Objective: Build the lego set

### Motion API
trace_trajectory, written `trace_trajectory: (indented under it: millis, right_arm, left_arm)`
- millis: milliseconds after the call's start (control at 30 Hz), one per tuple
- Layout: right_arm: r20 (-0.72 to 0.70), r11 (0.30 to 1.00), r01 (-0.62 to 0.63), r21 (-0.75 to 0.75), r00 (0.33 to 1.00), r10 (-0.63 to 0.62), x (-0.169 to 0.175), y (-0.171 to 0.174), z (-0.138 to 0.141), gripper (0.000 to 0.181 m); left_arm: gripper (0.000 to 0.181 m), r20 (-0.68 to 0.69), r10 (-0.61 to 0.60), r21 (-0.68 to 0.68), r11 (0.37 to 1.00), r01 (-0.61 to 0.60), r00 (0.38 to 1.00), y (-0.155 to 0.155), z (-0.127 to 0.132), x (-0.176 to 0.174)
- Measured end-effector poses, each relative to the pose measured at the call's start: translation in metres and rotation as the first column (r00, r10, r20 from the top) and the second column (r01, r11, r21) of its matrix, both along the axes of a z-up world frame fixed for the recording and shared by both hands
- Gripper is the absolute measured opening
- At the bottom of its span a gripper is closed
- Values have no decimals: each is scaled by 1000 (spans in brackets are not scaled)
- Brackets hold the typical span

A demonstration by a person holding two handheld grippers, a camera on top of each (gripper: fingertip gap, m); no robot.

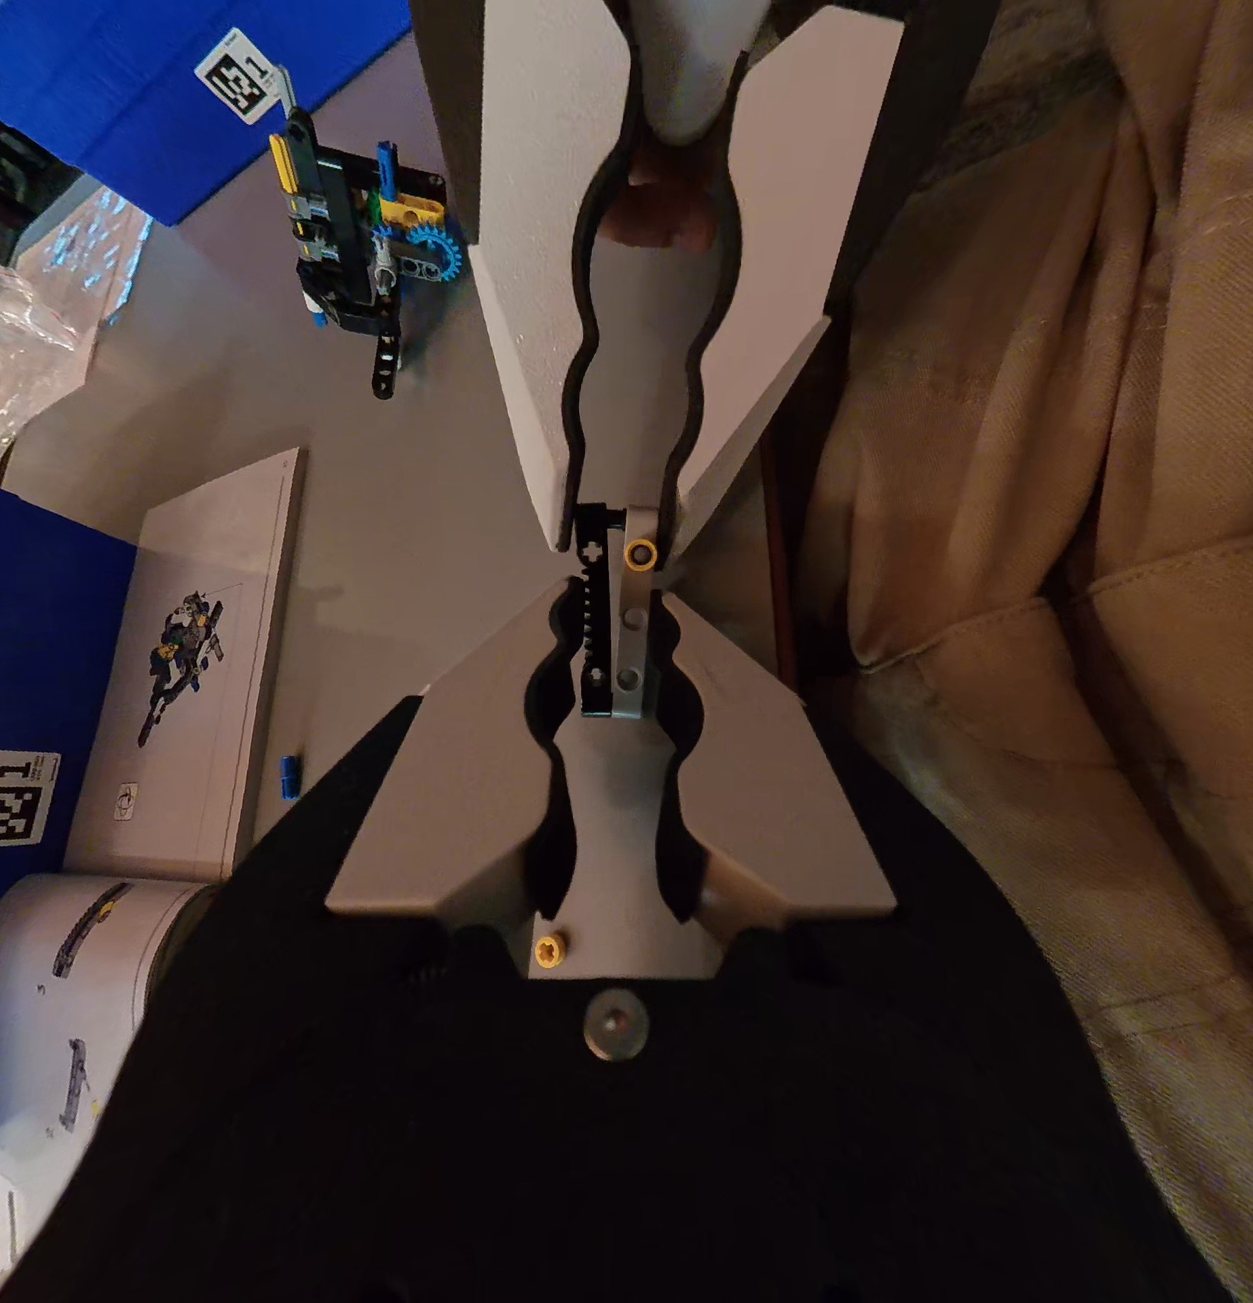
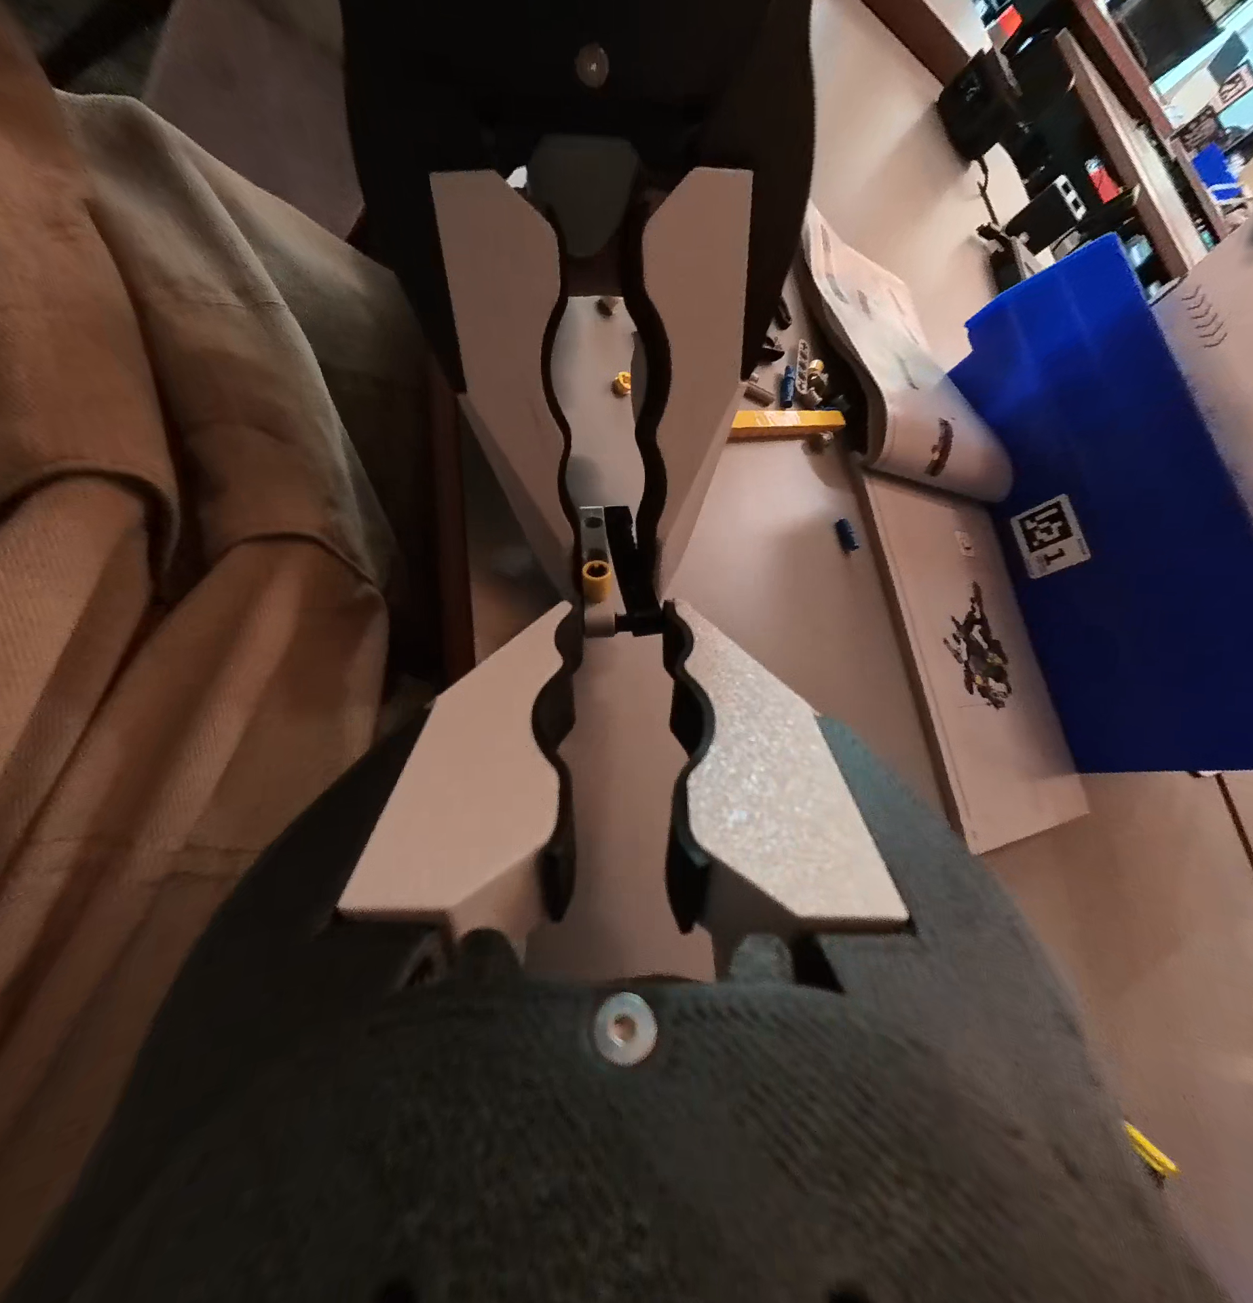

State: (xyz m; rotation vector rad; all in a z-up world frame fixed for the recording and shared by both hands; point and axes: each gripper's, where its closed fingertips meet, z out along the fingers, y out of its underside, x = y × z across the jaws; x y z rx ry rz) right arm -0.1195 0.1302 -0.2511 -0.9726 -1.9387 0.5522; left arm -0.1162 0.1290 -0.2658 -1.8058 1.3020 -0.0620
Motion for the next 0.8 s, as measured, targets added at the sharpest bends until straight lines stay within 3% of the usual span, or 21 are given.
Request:
trace_trajectory:
  millis: [433, 600, 700, 800]
  right_arm:
    - [-32, 1000, 11, 11, 999, -10, -1, 2, -1, 17]
    - [-110, 997, 11, 73, 994, -3, 4, 6, 9, 16]
    - [-171, 994, 3, 106, 985, 15, 7, 10, 18, 16]
    - [-281, 971, 10, 238, 958, 59, 10, 12, 38, 16]
  left_arm:
    - [16, -24, 21, 39, 999, -20, 999, 3, 0, -2]
    - [47, -1, 114, 125, 986, -113, 994, 14, 10, -11]
    - [51, 67, 119, 72, 990, -124, 991, 12, 14, -12]
    - [55, 170, 135, 8, 990, -138, 976, 10, 23, -14]
